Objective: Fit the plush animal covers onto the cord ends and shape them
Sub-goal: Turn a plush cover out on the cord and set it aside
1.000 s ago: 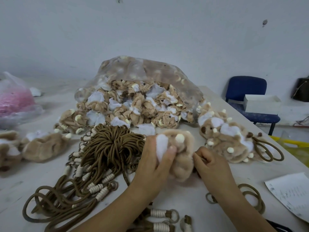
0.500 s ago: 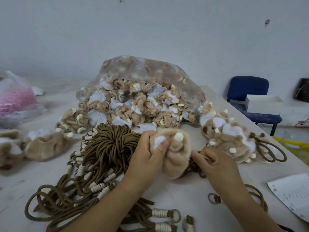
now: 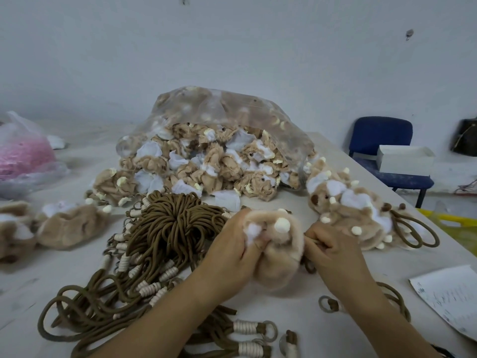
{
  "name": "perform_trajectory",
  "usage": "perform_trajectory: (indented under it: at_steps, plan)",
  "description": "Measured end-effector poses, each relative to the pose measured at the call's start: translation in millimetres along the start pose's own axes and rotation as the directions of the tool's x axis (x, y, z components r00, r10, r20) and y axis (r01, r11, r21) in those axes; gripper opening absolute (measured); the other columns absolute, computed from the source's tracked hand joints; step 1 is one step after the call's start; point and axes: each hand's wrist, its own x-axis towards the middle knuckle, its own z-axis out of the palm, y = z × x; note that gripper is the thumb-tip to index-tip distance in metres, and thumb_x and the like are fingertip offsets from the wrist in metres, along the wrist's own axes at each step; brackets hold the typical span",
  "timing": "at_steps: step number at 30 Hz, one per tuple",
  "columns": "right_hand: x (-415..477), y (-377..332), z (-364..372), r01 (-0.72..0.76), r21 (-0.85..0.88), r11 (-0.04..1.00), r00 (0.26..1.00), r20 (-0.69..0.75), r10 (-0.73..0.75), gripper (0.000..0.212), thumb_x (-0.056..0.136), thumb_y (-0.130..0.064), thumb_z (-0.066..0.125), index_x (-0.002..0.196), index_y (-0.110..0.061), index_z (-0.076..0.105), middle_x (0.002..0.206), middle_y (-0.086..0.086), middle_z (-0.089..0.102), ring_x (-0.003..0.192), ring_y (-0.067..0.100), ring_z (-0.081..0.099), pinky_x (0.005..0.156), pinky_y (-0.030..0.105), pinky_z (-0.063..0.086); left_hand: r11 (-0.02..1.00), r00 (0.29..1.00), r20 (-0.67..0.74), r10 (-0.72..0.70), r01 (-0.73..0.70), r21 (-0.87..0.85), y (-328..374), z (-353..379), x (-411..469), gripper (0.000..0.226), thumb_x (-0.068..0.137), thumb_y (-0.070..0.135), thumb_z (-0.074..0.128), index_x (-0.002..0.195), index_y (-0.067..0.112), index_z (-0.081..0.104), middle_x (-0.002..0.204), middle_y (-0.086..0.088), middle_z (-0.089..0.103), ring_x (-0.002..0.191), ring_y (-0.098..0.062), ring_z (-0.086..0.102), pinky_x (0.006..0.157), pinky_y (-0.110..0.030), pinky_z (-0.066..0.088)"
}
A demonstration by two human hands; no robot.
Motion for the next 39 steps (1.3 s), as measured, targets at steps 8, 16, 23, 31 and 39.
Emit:
perform_trajectory:
  at_steps: [8, 16, 23, 31, 39]
  plan:
    - [-5.6, 2.4, 21.5, -0.07, 0.119, 0.99, 0.997, 0.015, 0.069, 0.045, 0.09, -0.031, 0.057, 0.053, -0.021, 0.034, 0.047, -0.005, 0.04, 0.049, 0.007, 0.033, 0.05, 0.025, 0.022, 0.934, 0.992, 0.032, -0.121, 0.125, -0.334, -0.4, 8.0, -0.8, 0.043, 0.095, 0.058, 0.034, 0.105, 0.027, 0.062, 0.1, 0.007, 0.067, 0.098, -0.007, 0.063, 0.084, -0.023, 0.05]
    - [-3.2, 3.8, 8.3, -0.072, 0.051, 0.996, 0.997, -0.009, 0.072, 0.051, 0.082, -0.048, 0.055, 0.06, -0.004, 0.046, 0.056, 0.011, 0.052, 0.056, 0.028, 0.049, 0.057, 0.043, 0.041, 0.901, 0.962, -0.017, -0.272, 0.248, -0.355, -2.5, 2.5, 0.7, 0.039, 0.086, 0.066, 0.042, 0.091, 0.031, 0.057, 0.084, 0.011, 0.062, 0.079, -0.006, 0.059, 0.076, -0.034, 0.052]
    - [3.3, 8.4, -6.0, 0.087, -0.18, 0.98, 0.996, -0.009, -0.09, 0.062, 0.076, -0.07, 0.039, 0.054, -0.013, 0.048, 0.054, -0.002, 0.05, 0.054, 0.011, 0.046, 0.068, 0.032, 0.032, 0.946, 0.975, -0.001, -0.223, 0.216, -0.241, -3.5, -7.4, 1.1, 0.039, 0.087, 0.055, 0.047, 0.095, 0.017, 0.056, 0.088, 0.002, 0.06, 0.074, -0.005, 0.056, 0.067, -0.025, 0.048]
    - [-0.9, -2.4, -0.9, 0.114, -0.061, 0.992, 0.993, 0.028, -0.113, 0.048, 0.076, -0.06, 0.043, 0.054, -0.017, 0.046, 0.054, -0.005, 0.046, 0.056, 0.01, 0.043, 0.055, 0.035, 0.034, 0.978, 0.97, 0.176, -0.169, 0.187, -0.092, 8.7, 4.2, -4.4, 0.035, 0.097, 0.051, 0.036, 0.084, 0.03, 0.061, 0.077, 0.015, 0.066, 0.072, 0.006, 0.058, 0.066, -0.014, 0.043]
    - [-3.1, 2.2, 10.0, 0.057, 0.008, 0.998, 0.998, 0.04, -0.057, 0.053, 0.07, -0.054, 0.039, 0.061, -0.005, 0.054, 0.054, 0.001, 0.051, 0.053, 0.012, 0.044, 0.054, 0.036, 0.036, 0.983, 0.982, 0.15, -0.112, 0.131, -0.127, 8.4, 11.9, -3.6, 0.044, 0.099, 0.041, 0.042, 0.057, 0.029, 0.051, 0.049, 0.02, 0.053, 0.046, 0.006, 0.047, 0.049, -0.007, 0.032]
